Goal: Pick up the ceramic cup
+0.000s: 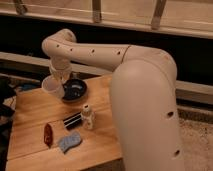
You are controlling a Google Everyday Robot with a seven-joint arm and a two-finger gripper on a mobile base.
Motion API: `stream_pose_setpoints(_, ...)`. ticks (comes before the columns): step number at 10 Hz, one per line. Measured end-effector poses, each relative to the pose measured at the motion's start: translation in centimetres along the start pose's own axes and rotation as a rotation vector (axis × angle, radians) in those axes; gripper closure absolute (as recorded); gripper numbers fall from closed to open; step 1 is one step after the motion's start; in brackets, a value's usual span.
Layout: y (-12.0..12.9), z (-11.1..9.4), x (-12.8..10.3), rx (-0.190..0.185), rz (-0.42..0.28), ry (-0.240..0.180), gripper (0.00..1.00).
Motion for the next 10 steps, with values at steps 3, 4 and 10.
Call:
stream_pose_setpoints(3, -0.29, -0.13, 0.17, -0.004, -0.001, -0.011, 0.97)
stream_pose_setpoints(4, -0.30, -0.18, 0.22, -0.005, -0.002, -0.014, 0.97)
stream_pose_setpoints(10, -0.90, -0.12, 0.58, -0.010, -0.005, -0.034, 0.97)
